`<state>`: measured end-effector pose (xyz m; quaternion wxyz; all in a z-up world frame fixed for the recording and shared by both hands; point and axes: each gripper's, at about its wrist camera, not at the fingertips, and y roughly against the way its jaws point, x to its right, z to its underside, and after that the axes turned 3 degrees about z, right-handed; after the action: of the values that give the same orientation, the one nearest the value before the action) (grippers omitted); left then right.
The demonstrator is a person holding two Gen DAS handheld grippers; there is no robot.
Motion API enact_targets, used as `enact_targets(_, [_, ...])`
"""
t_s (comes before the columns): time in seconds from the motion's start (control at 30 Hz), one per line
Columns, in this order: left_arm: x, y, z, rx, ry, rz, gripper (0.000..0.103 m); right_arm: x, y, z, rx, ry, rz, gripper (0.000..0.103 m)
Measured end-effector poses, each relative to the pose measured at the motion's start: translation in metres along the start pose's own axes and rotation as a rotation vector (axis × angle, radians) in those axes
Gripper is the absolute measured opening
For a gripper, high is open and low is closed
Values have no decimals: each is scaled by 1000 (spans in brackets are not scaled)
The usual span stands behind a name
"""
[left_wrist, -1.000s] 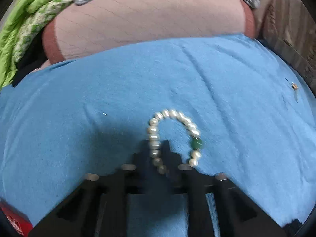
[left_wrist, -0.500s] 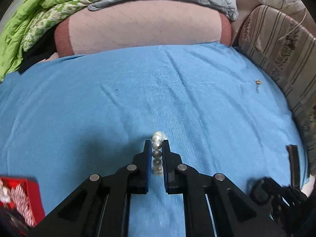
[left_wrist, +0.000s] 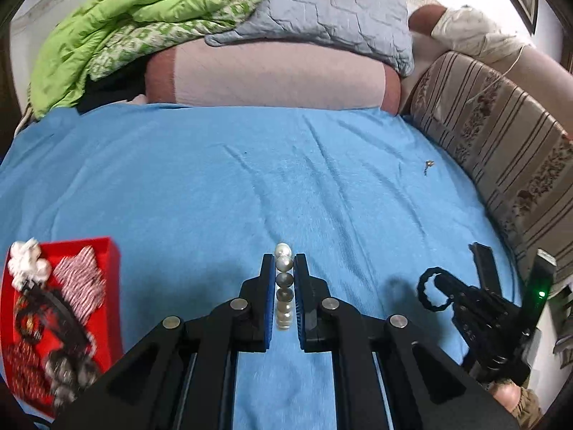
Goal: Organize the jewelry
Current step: 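Carry the pearl bracelet and black hair tie over the red tray with both grippers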
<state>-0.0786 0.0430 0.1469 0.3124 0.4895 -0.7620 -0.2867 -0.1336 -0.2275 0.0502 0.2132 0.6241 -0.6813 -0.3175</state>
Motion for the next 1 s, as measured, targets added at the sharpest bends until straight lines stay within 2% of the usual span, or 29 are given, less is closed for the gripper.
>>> enact_targets(0.17, [-17,37,15,39,16,-48,9,-19,17,7,-14,23,-37,11])
enact_targets(0.37, [-32,66,28,87,10,-118,9,-52,45,-1,12,83,-98,11])
enact_targets(0.7, [-59,90,46,120,20,-236,9,-130,74,-14,37,247,-195,11])
enact_targets(1.0, [-90,114,59,136,57,-316,9,-198,83,-19,34,366,-274,11])
